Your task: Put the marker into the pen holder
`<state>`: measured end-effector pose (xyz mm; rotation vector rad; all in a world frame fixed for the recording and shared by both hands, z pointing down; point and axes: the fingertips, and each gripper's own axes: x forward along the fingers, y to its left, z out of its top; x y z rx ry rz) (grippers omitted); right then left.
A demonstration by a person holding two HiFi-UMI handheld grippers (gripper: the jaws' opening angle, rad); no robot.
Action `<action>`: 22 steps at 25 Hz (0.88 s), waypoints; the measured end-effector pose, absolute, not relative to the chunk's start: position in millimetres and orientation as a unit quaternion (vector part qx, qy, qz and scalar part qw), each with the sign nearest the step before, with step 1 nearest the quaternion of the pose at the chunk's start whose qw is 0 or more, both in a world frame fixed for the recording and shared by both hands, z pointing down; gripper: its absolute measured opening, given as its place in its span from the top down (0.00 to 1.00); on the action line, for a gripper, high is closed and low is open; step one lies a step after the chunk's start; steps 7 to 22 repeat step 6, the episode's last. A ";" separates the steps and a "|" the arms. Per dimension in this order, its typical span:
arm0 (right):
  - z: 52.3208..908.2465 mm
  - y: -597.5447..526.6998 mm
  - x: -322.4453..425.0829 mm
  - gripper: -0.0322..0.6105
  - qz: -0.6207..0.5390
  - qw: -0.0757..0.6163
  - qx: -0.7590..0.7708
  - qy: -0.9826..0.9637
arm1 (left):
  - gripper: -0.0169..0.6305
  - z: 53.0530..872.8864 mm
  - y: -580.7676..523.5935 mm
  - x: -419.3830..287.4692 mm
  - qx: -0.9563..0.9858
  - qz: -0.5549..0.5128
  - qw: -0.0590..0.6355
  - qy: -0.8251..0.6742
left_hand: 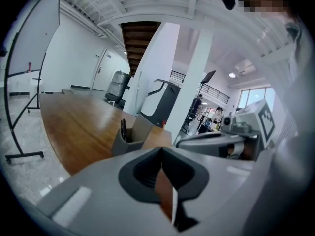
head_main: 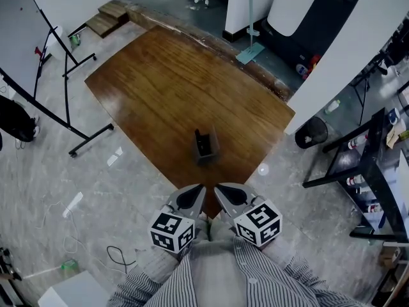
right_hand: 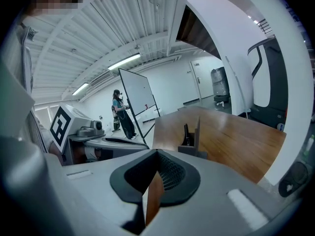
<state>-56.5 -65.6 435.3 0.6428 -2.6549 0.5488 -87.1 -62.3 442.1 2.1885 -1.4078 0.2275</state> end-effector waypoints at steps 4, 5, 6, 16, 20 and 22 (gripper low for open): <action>435.7 -64.5 -55.5 0.95 0.191 0.184 0.223 -0.938 | 0.96 442.9 -61.4 -86.5 0.808 0.086 0.268 -0.518; 435.7 -63.9 -55.5 0.95 0.191 0.186 0.222 -0.938 | 0.96 442.6 -61.1 -86.3 0.808 0.087 0.268 -0.517; 435.7 -63.3 -55.6 0.95 0.190 0.188 0.221 -0.938 | 0.96 442.2 -60.7 -86.2 0.808 0.088 0.268 -0.517; 435.7 -63.3 -55.6 0.95 0.190 0.188 0.221 -0.938 | 0.96 442.2 -60.7 -86.2 0.808 0.088 0.268 -0.517; 435.7 -63.3 -55.6 0.95 0.190 0.188 0.221 -0.938 | 0.96 442.2 -60.7 -86.2 0.808 0.088 0.268 -0.517; 435.7 -63.3 -55.6 0.95 0.190 0.188 0.221 -0.938 | 0.96 442.2 -60.7 -86.2 0.808 0.088 0.268 -0.517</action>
